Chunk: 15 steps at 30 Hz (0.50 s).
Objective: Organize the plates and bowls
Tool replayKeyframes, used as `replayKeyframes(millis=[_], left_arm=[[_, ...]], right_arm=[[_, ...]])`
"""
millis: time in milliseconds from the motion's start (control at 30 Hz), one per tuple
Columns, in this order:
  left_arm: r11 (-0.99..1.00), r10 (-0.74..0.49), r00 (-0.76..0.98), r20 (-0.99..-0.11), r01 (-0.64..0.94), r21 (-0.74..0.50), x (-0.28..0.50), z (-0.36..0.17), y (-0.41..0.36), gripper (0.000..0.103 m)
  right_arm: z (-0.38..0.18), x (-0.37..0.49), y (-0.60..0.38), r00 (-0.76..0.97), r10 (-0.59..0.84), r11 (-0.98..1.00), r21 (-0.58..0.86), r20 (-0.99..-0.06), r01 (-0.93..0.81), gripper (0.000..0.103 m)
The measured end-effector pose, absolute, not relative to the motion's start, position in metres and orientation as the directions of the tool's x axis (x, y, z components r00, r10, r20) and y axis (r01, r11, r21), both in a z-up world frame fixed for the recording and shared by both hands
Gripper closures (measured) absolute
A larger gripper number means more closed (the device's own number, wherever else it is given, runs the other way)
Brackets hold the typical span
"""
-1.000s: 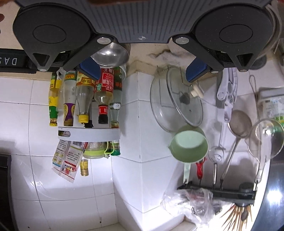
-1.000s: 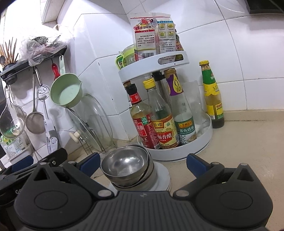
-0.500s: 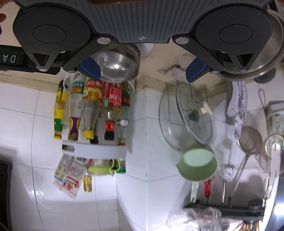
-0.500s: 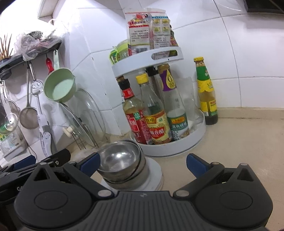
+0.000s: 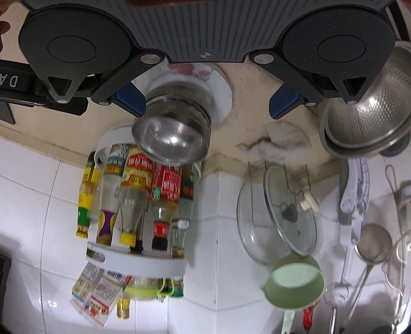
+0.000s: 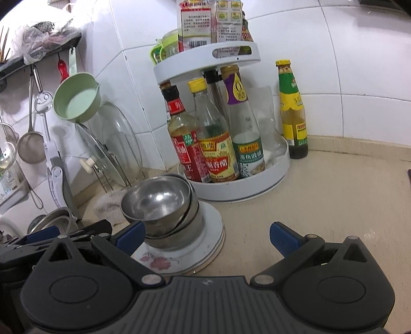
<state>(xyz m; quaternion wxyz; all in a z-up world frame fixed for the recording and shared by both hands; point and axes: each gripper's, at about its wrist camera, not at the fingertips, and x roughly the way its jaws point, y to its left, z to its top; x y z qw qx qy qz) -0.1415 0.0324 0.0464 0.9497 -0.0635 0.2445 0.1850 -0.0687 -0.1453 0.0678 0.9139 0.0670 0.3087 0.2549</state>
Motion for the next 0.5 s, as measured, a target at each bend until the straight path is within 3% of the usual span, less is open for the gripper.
replayKeyframes(millis=[500], left_arm=[[0.929,0.271,0.744,-0.611,-0.368,-0.036,-0.129,0.023,0.034,0.000]], right_arm=[[0.046,-0.068,-0.145,0.630,0.482,0.873,0.273,-0.609,-0.404,0.001]])
